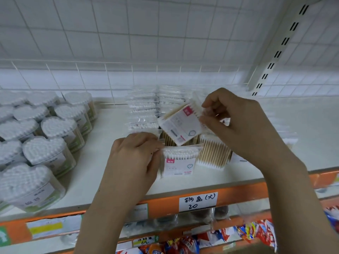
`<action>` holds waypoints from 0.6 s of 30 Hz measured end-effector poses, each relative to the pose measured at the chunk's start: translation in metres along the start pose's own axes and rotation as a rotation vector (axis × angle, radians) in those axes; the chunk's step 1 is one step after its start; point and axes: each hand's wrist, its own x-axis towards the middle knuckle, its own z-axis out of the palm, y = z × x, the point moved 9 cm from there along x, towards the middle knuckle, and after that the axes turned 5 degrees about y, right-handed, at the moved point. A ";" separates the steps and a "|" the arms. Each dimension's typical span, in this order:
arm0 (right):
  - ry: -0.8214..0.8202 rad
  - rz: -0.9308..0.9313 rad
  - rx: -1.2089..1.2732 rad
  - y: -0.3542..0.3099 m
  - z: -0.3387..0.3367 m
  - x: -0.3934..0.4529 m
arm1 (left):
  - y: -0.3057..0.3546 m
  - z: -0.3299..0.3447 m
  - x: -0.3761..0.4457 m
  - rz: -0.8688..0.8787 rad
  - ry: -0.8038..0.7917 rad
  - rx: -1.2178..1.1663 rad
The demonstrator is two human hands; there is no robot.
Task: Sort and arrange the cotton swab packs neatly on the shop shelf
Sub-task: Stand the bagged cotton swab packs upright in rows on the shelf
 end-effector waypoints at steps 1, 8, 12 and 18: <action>-0.002 -0.014 -0.028 -0.003 0.001 0.001 | 0.000 0.001 0.000 0.002 -0.001 -0.001; 0.033 -0.117 -0.181 -0.010 -0.002 0.009 | -0.001 0.002 0.002 0.006 -0.002 0.002; -0.107 -0.130 -0.190 0.000 0.025 0.007 | -0.001 0.005 0.005 -0.013 -0.001 0.016; -0.275 -0.122 -0.095 0.013 0.067 0.000 | -0.003 0.009 0.008 -0.082 -0.020 0.029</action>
